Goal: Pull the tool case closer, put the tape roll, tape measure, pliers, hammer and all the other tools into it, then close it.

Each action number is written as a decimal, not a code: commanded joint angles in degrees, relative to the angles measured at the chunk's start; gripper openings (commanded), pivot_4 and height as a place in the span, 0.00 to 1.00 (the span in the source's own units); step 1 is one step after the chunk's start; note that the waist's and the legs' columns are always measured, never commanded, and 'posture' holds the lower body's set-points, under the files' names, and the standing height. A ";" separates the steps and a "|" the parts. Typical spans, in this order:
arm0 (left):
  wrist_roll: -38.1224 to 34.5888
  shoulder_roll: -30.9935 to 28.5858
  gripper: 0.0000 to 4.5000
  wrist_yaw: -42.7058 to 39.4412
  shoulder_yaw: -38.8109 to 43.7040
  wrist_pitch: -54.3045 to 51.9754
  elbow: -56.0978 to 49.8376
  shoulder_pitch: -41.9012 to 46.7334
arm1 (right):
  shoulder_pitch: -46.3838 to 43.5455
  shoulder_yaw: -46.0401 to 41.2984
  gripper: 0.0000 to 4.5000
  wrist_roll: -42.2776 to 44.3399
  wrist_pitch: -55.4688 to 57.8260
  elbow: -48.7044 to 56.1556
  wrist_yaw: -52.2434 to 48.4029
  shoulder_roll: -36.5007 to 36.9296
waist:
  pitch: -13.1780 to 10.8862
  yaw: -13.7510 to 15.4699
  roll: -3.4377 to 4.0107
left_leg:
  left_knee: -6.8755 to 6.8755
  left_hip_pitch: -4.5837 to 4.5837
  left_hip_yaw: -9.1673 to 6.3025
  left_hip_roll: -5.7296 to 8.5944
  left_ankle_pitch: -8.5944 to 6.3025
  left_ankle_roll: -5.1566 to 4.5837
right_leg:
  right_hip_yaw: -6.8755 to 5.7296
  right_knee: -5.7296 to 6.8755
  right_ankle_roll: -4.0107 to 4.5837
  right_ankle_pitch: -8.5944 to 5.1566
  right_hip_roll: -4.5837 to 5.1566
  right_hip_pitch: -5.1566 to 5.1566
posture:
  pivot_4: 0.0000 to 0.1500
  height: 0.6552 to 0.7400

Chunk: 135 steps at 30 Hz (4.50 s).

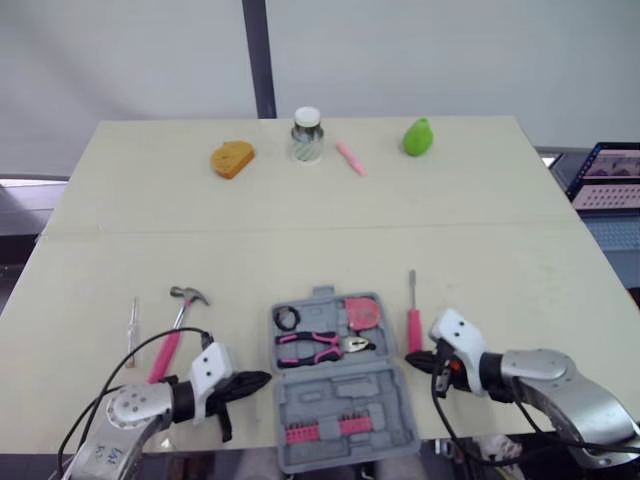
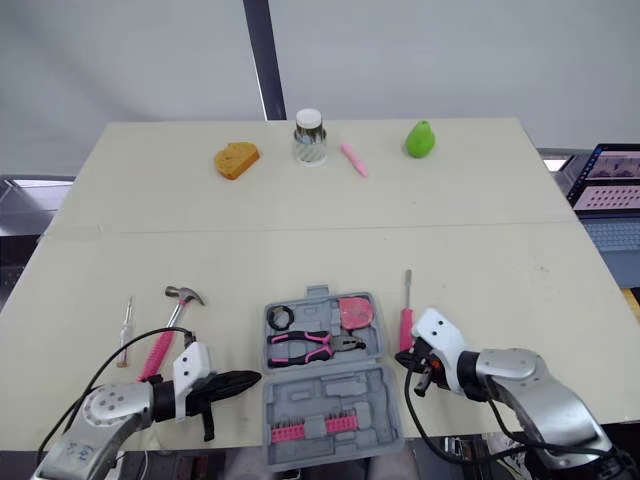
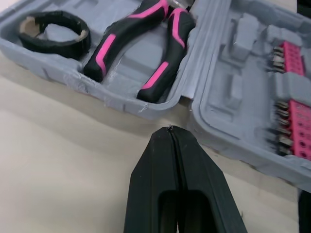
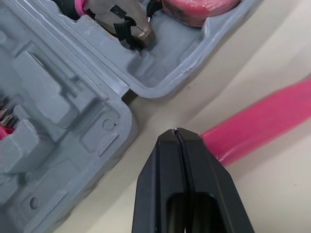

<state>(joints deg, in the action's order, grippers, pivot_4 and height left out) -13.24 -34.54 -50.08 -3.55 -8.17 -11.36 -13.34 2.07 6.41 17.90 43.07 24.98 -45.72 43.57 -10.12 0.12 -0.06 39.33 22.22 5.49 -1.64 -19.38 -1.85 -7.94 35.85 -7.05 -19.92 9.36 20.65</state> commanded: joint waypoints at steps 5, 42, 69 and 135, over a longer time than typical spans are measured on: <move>0.84 1.03 0.00 0.89 -1.73 0.82 -0.72 0.47 | -1.70 1.74 0.00 0.02 1.72 1.58 1.39 -1.41 | 0.00 -0.02 0.00 | 0.00 0.00 -0.01 -0.01 0.01 0.01 | -0.01 0.01 0.00 0.00 0.01 0.01 | 1.00 0.47; 0.67 2.62 0.00 4.81 -3.66 -6.44 -5.16 5.66 | -5.83 4.45 0.00 -1.89 4.16 0.22 5.12 -4.99 | 0.00 -0.03 0.00 | 0.00 0.02 -0.03 0.02 0.09 0.01 | -0.37 0.11 -0.01 0.00 -0.02 0.00 | 1.00 0.47; 2.25 4.88 0.00 6.62 -4.12 -5.46 -1.73 8.40 | -7.07 4.25 0.00 -3.31 4.24 -1.48 6.70 -6.48 | 0.00 -0.02 0.00 | 0.00 0.03 -0.04 0.06 0.13 -0.01 | -0.40 0.13 -0.01 0.00 -0.09 0.00 | 1.00 0.47; 4.74 7.90 0.00 8.24 -3.69 -1.00 5.60 12.68 | -10.18 3.80 0.00 -6.36 3.53 -5.12 9.46 -9.95 | 0.01 -0.13 0.00 | 0.00 0.02 -0.06 0.06 0.20 -0.01 | -0.43 0.16 -0.02 0.01 -0.17 -0.02 | 1.00 0.47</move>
<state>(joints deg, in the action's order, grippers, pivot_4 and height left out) -8.54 -27.44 -41.93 -6.61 -10.28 -5.45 -1.25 -7.73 10.72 11.29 47.52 19.37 -36.91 34.43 -10.12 -0.01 -0.06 39.33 22.24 5.43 -1.57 -19.18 -1.86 -8.37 36.01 -7.07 -19.91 9.20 20.62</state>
